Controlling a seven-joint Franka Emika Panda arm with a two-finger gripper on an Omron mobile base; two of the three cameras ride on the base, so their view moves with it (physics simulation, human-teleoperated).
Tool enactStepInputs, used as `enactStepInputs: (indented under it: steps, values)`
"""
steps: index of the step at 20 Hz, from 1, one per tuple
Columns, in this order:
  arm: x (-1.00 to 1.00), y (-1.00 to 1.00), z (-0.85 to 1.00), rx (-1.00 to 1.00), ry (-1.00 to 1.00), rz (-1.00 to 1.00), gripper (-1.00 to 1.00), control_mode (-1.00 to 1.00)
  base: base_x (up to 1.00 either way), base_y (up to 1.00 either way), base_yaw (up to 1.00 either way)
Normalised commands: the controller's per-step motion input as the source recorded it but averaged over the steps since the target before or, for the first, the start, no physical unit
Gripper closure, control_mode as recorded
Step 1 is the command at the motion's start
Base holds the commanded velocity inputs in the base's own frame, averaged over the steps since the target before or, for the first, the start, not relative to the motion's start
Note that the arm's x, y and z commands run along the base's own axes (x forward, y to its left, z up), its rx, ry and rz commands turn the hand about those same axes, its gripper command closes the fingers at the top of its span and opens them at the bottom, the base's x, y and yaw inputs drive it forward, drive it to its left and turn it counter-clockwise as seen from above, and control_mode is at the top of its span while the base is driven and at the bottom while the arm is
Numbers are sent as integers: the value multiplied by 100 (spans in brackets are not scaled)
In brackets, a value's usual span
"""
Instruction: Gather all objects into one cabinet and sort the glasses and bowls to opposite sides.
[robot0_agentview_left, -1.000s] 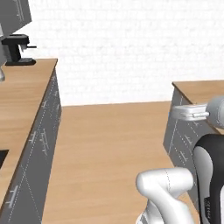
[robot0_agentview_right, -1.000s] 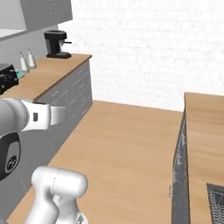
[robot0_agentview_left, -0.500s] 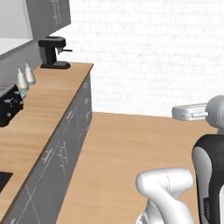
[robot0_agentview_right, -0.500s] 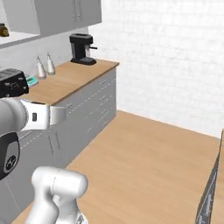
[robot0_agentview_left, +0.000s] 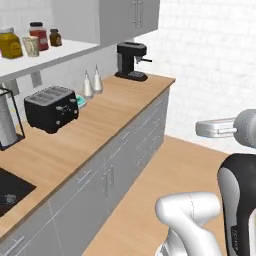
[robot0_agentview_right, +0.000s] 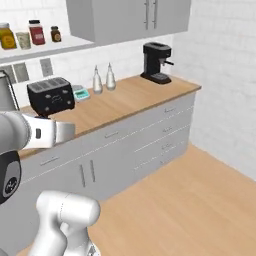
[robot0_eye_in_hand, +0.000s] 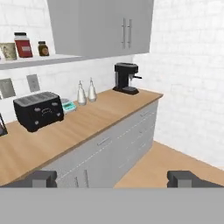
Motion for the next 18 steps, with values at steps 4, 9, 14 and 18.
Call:
enactStepInputs:
  steps: [4,9,14,18]
  values:
    - [0,0,0,0,0,0,-100,100,66,-15,70]
    - [0,0,0,0,0,0,-100,100,64,-15,71]
    - [0,0,0,0,0,0,-100,100,55,-29,65]
    - [0,0,0,0,0,0,-100,100,28,-30,29]
